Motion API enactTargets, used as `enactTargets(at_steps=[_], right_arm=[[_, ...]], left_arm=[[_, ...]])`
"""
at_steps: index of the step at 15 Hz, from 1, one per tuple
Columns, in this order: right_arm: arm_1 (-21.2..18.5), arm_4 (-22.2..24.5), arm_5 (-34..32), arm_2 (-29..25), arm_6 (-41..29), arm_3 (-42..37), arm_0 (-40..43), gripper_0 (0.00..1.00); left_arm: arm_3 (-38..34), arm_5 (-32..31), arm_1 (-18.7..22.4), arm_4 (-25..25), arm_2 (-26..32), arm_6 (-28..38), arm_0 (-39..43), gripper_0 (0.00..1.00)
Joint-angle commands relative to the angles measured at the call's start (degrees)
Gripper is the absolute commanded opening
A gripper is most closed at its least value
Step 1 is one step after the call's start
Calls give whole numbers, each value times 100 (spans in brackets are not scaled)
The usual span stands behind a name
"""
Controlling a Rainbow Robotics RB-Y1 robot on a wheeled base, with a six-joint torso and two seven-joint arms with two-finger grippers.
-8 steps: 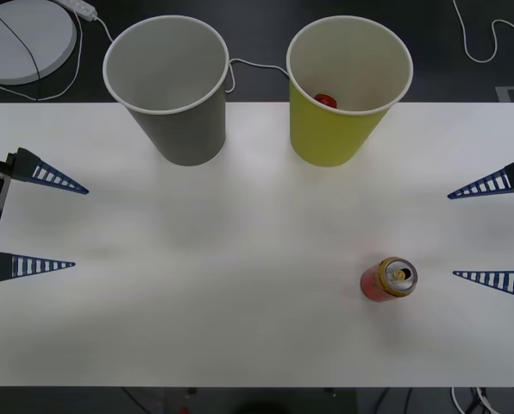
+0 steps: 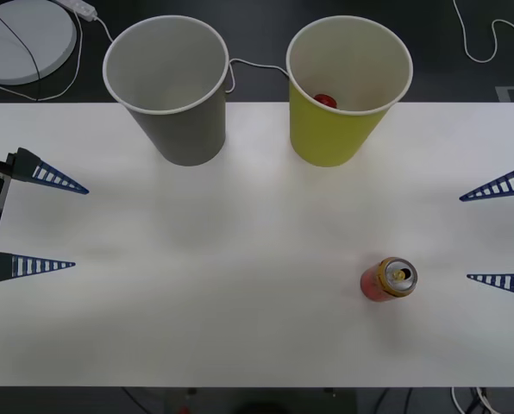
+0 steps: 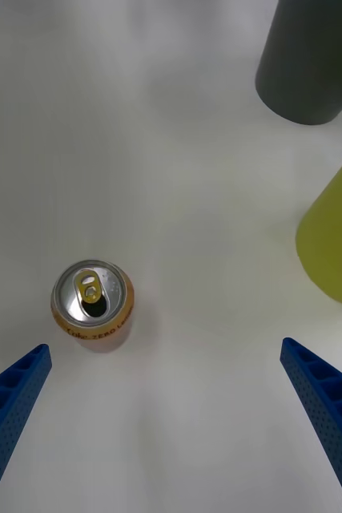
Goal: Put the can into the green bin and the plastic bottle into the gray bin
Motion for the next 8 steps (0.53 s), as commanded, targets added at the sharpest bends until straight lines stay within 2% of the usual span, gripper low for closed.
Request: enactTargets(at_steps=[1,8], right_arm=[[-256,-395,0,32,87,294,116,100],[-397,-1142,0,32,1502,1595,380,100]], left_arm=[[0,0,0,0,0,0,0,100],[0,0,0,0,0,0,0,100]])
